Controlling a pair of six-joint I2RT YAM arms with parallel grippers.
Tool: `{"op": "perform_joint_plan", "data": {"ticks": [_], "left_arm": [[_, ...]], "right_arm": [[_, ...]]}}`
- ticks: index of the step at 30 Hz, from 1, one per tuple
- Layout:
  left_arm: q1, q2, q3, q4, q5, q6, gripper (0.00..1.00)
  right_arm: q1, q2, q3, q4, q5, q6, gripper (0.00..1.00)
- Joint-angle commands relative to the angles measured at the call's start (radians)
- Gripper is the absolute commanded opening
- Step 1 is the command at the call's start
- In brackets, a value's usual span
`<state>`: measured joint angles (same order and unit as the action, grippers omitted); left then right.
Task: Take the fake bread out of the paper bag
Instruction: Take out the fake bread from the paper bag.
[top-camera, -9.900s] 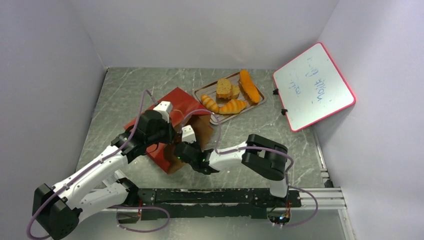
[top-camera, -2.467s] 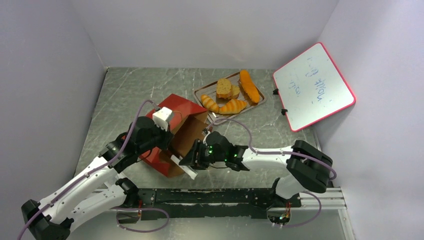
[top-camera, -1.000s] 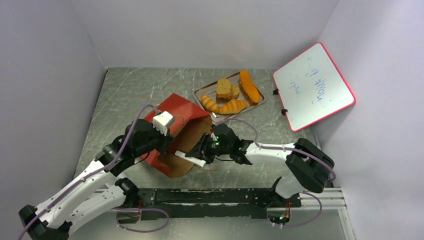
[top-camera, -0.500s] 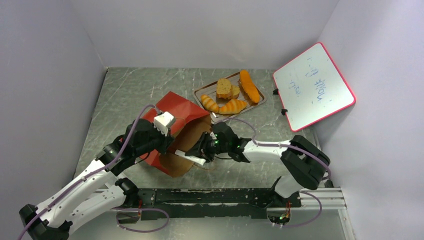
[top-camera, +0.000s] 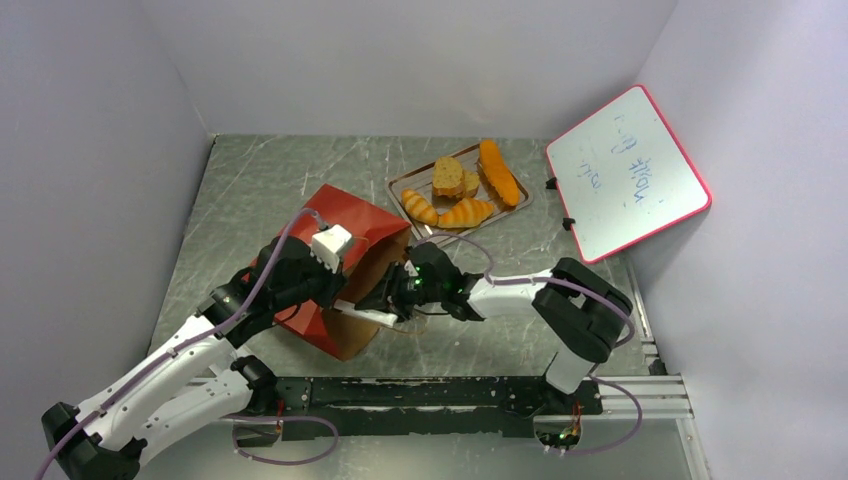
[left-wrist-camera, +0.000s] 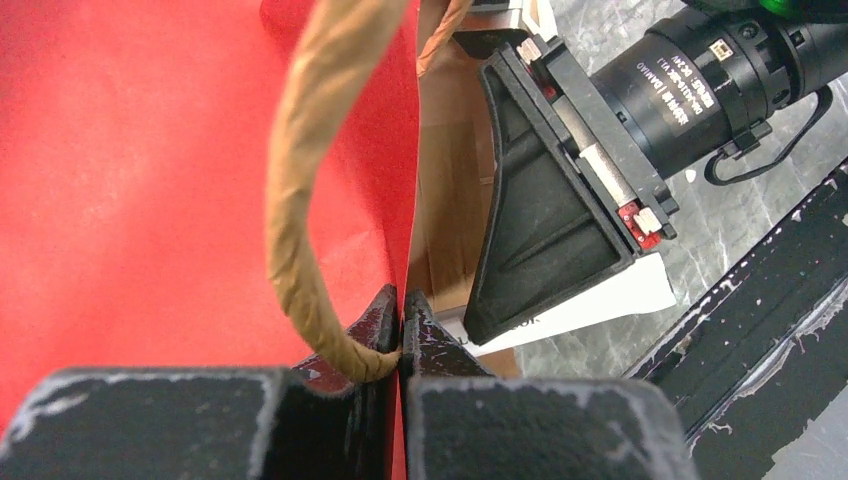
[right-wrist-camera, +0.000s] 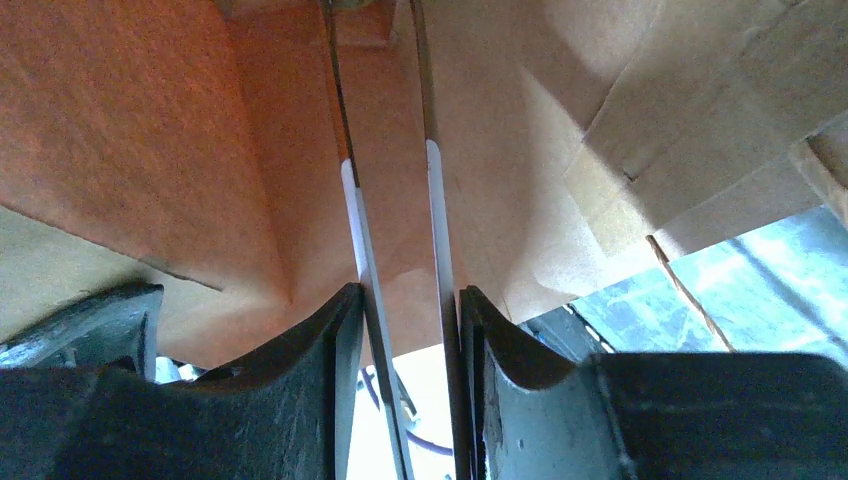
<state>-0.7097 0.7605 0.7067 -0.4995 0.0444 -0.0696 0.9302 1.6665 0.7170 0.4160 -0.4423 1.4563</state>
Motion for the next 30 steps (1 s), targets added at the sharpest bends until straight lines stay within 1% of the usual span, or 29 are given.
{"op": "perform_joint_plan", "data": {"ticks": [1,9,12,14,16,22,30], "left_arm": [[-0.011,-0.006,0.056,0.038,0.087,-0.011,0.07],[-0.011,-0.029,0.065,0.036,0.066,-0.013,0.07],[-0.011,-0.045,0.059,0.035,0.056,-0.016,0.07],[-0.011,-0.054,0.059,0.031,0.05,-0.017,0.07],[-0.011,-0.063,0.059,0.027,0.046,-0.02,0.07],[-0.011,-0.09,0.057,0.007,-0.005,-0.027,0.07],[-0.011,-0.082,0.077,-0.049,-0.126,-0.045,0.07]], "right_arm": [[0.029,0.052,0.033,0.03,0.023,0.012,0.4],[0.097,0.142,0.066,0.077,0.034,0.012,0.39],[0.113,0.166,0.073,0.102,0.04,0.016,0.36],[0.118,0.177,0.067,0.132,0.042,0.029,0.29],[0.12,0.183,0.055,0.161,0.045,0.043,0.18],[0.119,0.155,0.02,0.182,0.061,0.043,0.0],[0.108,0.076,-0.033,0.164,0.088,0.019,0.0]]}}
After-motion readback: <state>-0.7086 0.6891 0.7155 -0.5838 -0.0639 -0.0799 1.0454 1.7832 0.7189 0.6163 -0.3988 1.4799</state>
